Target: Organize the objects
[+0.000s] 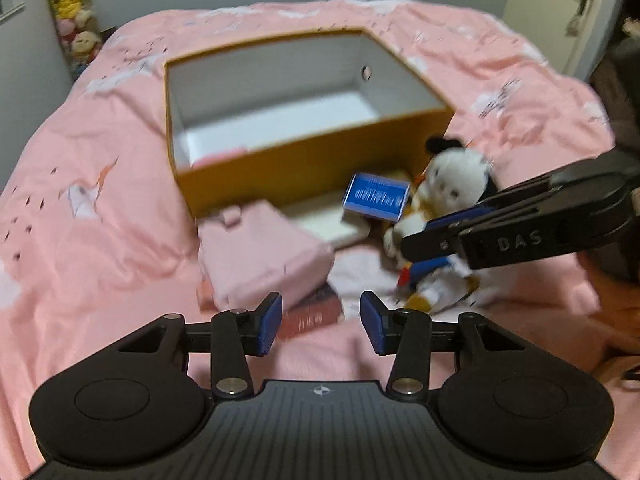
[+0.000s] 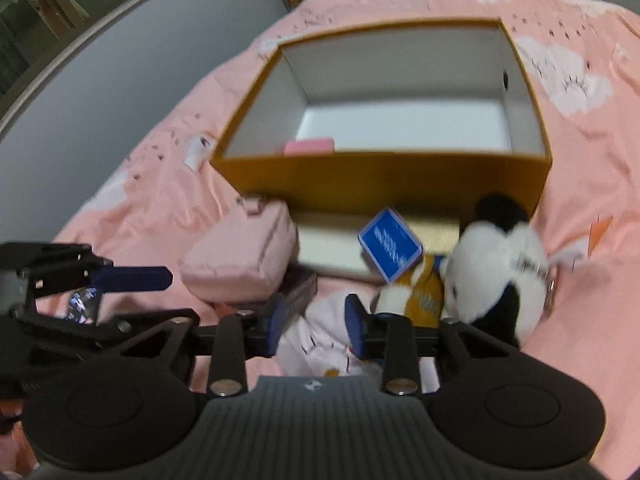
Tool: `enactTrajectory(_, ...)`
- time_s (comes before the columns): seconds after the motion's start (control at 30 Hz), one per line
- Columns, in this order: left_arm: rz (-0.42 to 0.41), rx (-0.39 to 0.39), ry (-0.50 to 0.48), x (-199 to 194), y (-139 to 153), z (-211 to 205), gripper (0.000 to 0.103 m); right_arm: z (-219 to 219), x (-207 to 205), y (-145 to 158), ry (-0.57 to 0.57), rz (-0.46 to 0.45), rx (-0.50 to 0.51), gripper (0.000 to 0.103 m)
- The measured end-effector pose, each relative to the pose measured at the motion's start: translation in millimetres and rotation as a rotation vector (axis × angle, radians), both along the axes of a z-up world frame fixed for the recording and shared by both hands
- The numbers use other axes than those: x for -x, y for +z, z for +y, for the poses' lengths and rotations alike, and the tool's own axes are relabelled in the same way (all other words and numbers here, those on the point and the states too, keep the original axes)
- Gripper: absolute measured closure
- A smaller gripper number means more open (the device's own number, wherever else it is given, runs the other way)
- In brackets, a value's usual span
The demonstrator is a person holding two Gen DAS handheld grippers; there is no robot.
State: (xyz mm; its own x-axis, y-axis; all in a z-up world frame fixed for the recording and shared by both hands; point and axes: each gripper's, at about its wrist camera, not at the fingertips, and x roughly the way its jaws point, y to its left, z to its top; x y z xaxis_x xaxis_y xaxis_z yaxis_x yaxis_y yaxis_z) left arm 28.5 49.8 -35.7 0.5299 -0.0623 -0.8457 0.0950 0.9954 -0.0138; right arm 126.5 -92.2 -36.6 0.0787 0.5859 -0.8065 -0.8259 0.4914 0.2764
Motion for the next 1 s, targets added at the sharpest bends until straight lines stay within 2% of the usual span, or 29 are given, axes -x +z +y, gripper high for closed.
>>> enactTrajectory(0.1, 0.023, -0.021, 0.082, 0, -18, -2, 0.049, -2, 3, -11, -0.010, -0.008, 0.034, 0.070)
enactTrajectory(0.17, 0.027, -0.012, 0.121, 1, -24, -2, 0.038, -5, 3, -15, -0.021, -0.012, 0.042, 0.069)
enactTrajectory(0.27, 0.044, 0.027, 0.190, -4, -32, 6, 0.034, -6, 0, -18, -0.031, -0.014, 0.031, 0.069)
enactTrajectory(0.4, 0.065, 0.058, 0.235, -13, -40, 9, 0.025, -5, -1, -19, -0.020, -0.018, 0.029, 0.068)
enactTrajectory(0.5, 0.088, 0.044, 0.236, -20, -47, 5, 0.021, -3, -1, -21, -0.011, -0.024, 0.038, 0.069)
enactTrajectory(0.63, 0.115, 0.044, 0.271, -28, -56, 5, 0.021, 1, -3, -22, 0.008, -0.028, 0.044, 0.069)
enactTrajectory(0.83, 0.135, 0.076, 0.287, -32, -61, 10, 0.037, 4, -3, -17, 0.039, -0.067, 0.046, 0.068)
enactTrajectory(1.0, 0.109, 0.073, 0.266, -26, -55, 7, 0.038, 11, -9, -4, 0.074, -0.131, 0.059, 0.069)
